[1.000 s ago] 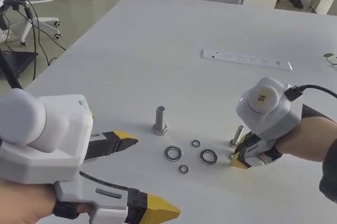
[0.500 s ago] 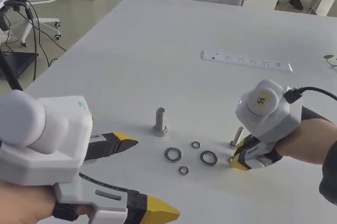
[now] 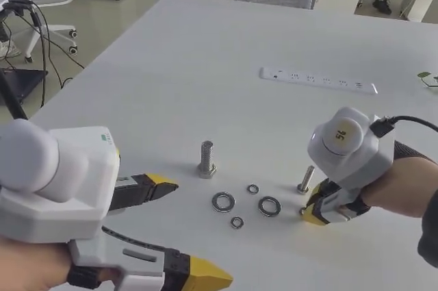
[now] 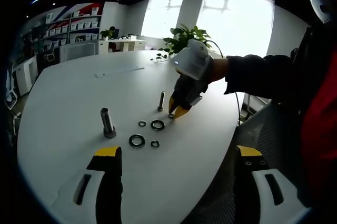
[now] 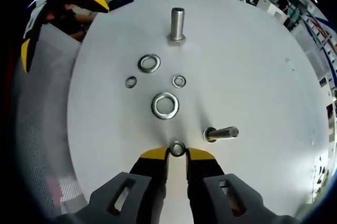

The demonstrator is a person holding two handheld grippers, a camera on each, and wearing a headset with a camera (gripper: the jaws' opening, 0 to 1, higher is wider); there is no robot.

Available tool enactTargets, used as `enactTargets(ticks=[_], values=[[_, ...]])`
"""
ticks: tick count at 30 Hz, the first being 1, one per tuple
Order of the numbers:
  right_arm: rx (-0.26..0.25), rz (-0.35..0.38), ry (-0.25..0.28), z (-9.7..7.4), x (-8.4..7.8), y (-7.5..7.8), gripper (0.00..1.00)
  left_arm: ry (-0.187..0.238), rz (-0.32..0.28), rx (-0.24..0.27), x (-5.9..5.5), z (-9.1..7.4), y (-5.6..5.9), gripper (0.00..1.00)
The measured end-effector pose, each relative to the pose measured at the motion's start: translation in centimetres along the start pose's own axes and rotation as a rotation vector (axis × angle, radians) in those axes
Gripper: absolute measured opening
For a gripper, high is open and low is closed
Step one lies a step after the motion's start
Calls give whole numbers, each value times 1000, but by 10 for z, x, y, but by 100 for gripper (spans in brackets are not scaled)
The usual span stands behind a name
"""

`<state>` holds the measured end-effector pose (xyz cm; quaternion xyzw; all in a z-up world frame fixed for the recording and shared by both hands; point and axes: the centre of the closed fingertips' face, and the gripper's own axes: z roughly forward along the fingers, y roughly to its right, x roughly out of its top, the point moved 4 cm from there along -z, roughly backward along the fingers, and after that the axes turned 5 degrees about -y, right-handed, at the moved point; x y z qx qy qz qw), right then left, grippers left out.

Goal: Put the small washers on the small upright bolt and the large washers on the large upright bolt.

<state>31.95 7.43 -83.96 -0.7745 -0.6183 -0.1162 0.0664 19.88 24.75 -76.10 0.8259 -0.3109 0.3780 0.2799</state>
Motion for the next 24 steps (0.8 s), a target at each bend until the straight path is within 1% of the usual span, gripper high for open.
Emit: enactTargets(ticks=[18,24], values=[[-19,22,-5,-18,-18,-2,14,-3,7,-2,-1,0,2,88],[-34,29,-7,-28,-24,-2,14,-1,9,-2,-1,0,2,88]])
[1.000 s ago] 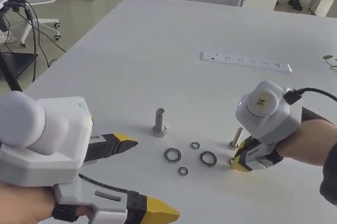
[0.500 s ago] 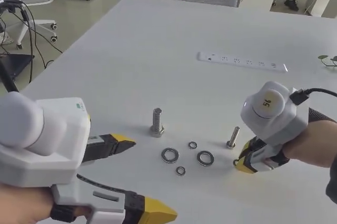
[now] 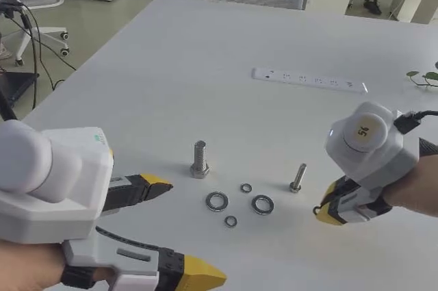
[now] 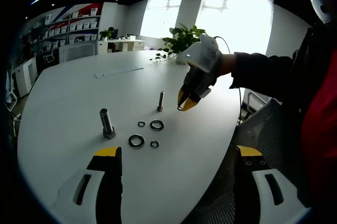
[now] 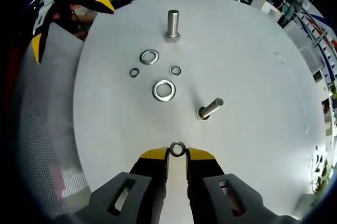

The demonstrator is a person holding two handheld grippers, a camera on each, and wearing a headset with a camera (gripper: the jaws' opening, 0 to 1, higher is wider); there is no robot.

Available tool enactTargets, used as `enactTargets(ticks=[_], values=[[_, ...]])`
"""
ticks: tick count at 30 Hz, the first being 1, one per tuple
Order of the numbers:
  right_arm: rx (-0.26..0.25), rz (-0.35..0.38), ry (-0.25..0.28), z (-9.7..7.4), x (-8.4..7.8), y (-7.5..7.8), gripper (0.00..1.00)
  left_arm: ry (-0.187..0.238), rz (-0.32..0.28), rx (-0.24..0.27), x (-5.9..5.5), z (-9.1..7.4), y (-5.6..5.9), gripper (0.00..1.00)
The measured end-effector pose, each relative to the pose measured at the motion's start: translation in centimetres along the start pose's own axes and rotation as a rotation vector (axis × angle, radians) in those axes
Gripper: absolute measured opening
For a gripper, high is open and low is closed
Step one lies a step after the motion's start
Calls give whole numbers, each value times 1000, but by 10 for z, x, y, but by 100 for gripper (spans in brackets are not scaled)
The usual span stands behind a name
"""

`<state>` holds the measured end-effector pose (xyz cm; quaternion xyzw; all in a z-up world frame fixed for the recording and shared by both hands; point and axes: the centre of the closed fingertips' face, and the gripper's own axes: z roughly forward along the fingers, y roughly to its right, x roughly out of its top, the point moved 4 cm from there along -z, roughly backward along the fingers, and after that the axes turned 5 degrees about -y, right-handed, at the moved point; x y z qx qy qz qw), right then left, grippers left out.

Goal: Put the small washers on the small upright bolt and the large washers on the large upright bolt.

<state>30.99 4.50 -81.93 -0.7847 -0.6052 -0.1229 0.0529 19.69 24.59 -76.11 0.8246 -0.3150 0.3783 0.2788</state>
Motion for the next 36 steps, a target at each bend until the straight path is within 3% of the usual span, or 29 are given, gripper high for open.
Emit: enactTargets(ticks=[16,36], values=[[-36,6,9,-30,-2,0,14,0,2,2,1,0,0,88],[-91,-34,63,-56,29,16,14,6,1,5,3,-1,-1,87]])
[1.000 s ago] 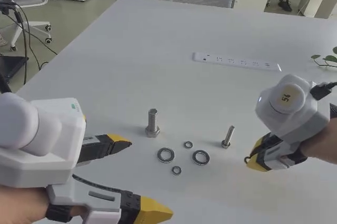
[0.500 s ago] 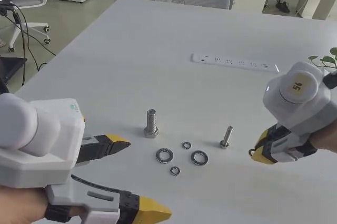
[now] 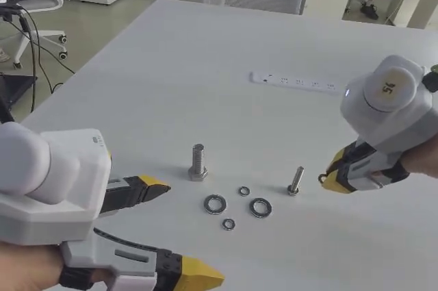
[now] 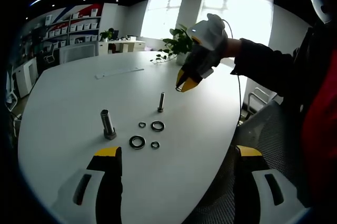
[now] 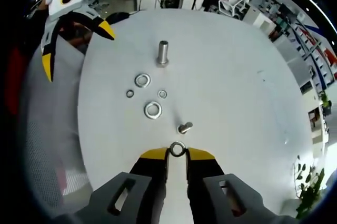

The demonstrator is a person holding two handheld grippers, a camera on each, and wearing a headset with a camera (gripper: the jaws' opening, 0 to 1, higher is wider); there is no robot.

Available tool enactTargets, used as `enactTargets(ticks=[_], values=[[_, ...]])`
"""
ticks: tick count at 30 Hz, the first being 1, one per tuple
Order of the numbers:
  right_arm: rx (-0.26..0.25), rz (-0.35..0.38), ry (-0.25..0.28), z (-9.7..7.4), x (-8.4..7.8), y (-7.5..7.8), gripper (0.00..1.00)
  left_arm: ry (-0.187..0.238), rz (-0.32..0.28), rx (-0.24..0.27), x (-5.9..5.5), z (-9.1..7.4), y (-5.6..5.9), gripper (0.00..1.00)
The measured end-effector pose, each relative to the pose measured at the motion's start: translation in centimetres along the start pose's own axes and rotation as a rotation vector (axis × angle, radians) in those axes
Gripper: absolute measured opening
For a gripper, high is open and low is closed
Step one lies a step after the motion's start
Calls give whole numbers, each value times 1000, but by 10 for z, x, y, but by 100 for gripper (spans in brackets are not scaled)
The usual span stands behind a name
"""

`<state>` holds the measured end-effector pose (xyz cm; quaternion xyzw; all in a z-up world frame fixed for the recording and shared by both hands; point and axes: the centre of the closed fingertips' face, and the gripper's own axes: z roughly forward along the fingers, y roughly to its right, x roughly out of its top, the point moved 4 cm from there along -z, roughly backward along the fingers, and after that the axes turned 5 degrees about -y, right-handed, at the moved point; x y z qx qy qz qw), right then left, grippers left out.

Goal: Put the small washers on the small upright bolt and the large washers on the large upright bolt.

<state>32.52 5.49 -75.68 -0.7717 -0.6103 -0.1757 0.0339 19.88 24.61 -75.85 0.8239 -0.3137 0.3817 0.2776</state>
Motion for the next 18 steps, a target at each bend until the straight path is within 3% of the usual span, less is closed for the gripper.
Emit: enactTargets(ticks=[18], values=[[-17,-37,18,2,21,15,14,-3,-6,0,-1,1,-1,87]])
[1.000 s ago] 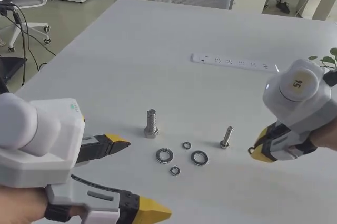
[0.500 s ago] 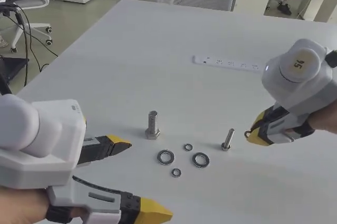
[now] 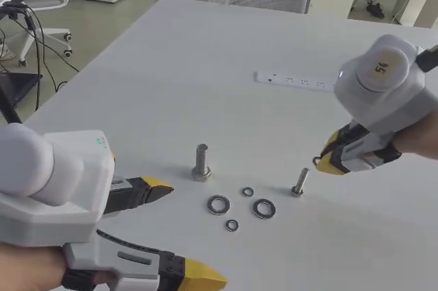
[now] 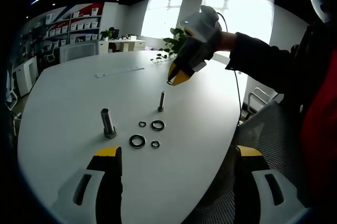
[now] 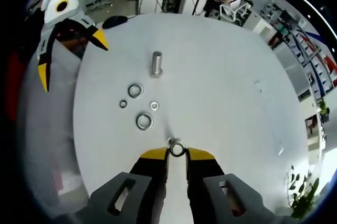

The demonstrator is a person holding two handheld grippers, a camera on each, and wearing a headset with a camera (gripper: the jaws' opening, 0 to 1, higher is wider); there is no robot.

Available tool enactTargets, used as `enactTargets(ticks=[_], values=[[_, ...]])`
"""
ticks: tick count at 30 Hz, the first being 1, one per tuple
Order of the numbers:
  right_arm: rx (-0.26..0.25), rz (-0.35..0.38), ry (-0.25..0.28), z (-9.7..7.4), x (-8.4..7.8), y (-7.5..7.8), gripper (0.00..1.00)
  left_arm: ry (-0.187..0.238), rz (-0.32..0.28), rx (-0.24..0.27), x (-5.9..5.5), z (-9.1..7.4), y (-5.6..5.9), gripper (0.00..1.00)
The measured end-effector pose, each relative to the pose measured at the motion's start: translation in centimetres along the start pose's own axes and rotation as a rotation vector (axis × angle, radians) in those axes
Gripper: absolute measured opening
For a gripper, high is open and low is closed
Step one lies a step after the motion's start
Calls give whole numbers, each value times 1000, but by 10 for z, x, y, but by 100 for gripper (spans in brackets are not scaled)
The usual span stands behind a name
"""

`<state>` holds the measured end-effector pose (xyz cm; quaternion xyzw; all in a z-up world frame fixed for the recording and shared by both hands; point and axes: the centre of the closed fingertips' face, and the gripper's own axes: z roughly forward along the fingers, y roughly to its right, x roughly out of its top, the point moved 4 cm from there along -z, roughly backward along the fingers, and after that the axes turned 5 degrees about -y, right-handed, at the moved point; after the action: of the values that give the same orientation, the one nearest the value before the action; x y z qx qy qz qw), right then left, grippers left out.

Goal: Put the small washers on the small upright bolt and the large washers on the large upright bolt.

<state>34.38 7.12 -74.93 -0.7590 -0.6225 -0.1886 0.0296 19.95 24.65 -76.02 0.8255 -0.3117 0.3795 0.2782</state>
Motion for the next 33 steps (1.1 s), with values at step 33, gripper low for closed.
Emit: enactTargets(ticks=[33], values=[[53,-11,-41,32,1,1,14,1,-12,12,-3,-1,-3,87]])
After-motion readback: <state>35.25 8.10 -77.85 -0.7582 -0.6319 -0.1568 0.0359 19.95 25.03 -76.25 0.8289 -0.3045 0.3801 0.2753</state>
